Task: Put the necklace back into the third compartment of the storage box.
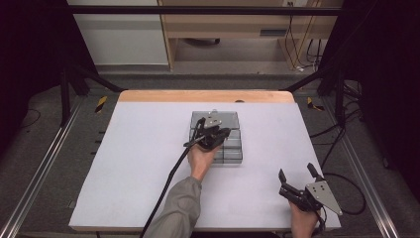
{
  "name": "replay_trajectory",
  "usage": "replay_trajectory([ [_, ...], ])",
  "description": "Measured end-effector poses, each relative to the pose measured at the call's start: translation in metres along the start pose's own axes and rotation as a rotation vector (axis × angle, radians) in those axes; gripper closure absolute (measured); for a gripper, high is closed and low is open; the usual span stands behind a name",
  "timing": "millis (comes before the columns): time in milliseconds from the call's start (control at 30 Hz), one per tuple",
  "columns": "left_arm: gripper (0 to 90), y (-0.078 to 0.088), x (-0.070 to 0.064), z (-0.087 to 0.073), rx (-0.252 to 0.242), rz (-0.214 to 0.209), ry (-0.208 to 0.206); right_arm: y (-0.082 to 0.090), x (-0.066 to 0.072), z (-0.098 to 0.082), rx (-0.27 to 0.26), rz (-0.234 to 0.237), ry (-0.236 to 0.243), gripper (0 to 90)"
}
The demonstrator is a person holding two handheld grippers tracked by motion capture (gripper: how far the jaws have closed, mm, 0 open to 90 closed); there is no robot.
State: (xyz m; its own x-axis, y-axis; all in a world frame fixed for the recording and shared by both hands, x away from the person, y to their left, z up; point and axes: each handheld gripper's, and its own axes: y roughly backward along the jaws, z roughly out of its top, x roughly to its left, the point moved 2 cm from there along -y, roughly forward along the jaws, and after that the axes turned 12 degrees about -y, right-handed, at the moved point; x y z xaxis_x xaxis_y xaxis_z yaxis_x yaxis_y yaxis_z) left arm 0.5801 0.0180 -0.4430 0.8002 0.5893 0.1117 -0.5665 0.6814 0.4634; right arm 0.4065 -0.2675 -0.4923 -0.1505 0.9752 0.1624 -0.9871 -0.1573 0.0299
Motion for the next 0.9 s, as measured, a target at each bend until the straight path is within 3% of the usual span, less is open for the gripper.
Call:
replay_trajectory([
  [500,85.1,-0.012,0.003,-0.007,0.062,-0.031,0.044,0.0,0.0,0.0,0.001,0.0,0.003,5.7],
  [900,85.1,-0.021,0.004,-0.011,0.149,-0.046,0.066,0.0,0.0,0.0,0.002,0.001,0.004,5.8],
])
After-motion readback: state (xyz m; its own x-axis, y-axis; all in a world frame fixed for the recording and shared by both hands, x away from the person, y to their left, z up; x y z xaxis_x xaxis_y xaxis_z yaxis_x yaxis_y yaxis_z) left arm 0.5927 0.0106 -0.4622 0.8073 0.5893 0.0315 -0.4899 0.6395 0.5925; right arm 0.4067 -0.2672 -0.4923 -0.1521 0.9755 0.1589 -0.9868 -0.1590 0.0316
